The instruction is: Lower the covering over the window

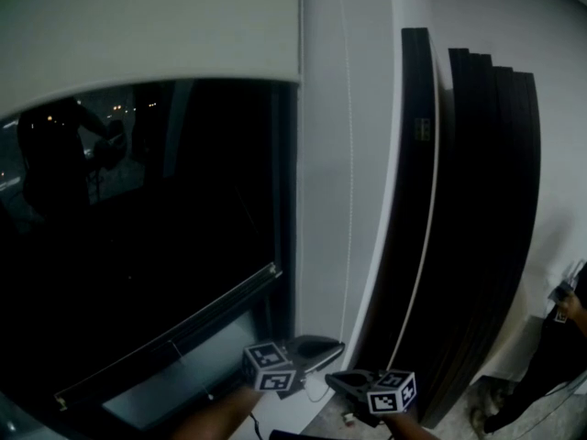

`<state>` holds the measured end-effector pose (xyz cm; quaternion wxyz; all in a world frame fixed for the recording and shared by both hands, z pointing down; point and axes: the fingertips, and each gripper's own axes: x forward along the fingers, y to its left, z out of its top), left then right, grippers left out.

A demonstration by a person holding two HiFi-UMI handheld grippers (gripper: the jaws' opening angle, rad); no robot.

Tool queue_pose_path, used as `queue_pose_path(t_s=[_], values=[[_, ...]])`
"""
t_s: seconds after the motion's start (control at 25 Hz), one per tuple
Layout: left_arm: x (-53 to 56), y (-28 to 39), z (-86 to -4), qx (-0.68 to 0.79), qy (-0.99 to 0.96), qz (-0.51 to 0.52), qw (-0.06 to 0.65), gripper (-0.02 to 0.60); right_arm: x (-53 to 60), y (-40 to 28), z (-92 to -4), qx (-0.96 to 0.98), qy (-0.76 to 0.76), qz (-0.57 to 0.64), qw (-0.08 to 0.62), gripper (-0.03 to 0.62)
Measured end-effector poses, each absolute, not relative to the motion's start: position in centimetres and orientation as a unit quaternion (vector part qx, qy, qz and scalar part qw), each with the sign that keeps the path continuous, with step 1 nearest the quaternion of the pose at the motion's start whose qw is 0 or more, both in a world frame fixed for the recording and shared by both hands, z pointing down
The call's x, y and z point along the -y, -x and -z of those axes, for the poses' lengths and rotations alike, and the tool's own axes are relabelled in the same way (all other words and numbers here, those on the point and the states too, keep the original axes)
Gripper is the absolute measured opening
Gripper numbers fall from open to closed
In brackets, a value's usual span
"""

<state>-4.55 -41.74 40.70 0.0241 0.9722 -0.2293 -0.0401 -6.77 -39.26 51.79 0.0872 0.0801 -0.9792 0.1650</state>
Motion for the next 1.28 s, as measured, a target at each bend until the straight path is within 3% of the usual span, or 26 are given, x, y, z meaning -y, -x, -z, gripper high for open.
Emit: queue_pose_path(t_s=[0.16,0.36,0.44,0.8,0.92,1.28], values=[[40.6,4.4,-43.6,0.226,-0.972,0.039,0.053,0.012,38.0,6.6,-54.5,0.973,-0.080,-0.187,0.106,-0.015],[39.8,4.5,-43.8,0.226,-0.973,0.012,0.034,0.011,37.4,5.9,-55.0,0.975,-0.084,-0.145,0.146,-0.008],[39.7,4.3,-43.6,0.221,-0.975,0.005,0.028,0.010,37.8,5.0,-53.5,0.977,-0.087,-0.116,0.155,0.023],[38.4,3.6,-43.2,0.201,-0.978,0.033,0.054,0.009,40.3,2.6,-34.4,0.995,-0.094,-0.026,0.033,0.072],[37.9,3.3,-43.3,0.195,-0.979,0.032,0.051,0.009,40.7,2.9,-27.0,0.995,-0.096,0.018,-0.006,0.136],[37.0,2.9,-43.3,0.180,-0.982,0.034,0.041,0.009,41.9,6.3,-15.1,0.996,-0.062,0.024,-0.064,0.141]])
